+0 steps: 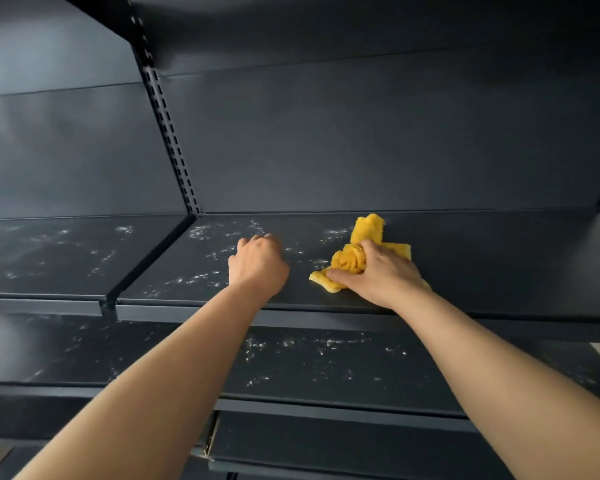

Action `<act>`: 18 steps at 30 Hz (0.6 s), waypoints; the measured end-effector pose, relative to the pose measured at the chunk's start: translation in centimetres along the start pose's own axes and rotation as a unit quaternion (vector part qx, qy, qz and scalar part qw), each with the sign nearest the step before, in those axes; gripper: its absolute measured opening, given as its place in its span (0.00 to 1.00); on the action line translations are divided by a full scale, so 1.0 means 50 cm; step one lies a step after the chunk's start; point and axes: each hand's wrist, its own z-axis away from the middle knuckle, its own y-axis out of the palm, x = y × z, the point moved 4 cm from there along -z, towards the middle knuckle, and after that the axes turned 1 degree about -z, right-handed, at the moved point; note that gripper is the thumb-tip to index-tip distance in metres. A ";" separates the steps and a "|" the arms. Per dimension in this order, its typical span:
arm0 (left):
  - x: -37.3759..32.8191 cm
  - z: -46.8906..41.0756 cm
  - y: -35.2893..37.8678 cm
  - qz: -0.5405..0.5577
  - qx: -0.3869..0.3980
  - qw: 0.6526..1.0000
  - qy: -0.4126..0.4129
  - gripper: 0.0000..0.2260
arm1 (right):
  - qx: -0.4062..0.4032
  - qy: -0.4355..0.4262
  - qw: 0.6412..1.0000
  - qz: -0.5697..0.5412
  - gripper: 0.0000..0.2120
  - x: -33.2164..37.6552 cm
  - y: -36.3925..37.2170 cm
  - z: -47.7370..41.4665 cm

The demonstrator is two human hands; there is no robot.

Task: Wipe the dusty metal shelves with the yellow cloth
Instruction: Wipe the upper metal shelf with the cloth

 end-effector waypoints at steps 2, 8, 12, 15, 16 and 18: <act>0.027 -0.005 -0.006 -0.004 -0.002 1.000 0.000 0.17 | 0.001 -0.028 0.999 -0.015 0.40 0.051 0.025 -0.014; 0.053 -0.018 -0.005 -0.018 0.011 1.000 0.006 0.16 | -0.015 -0.070 0.997 -0.031 0.24 0.102 0.052 -0.024; 0.022 -0.034 0.004 -0.001 0.026 1.000 0.016 0.15 | -0.041 -0.042 0.998 -0.008 0.20 0.048 0.032 -0.016; -0.016 -0.045 0.020 0.008 0.039 0.999 0.027 0.17 | -0.055 -0.005 0.998 0.000 0.21 -0.015 0.008 -0.014; -0.030 -0.049 0.026 0.009 0.044 0.998 0.032 0.16 | -0.056 0.008 0.998 0.001 0.22 -0.036 0.002 -0.016; -0.060 -0.055 0.037 0.014 0.051 0.998 0.043 0.13 | -0.059 0.034 0.998 0.002 0.23 -0.072 -0.006 -0.025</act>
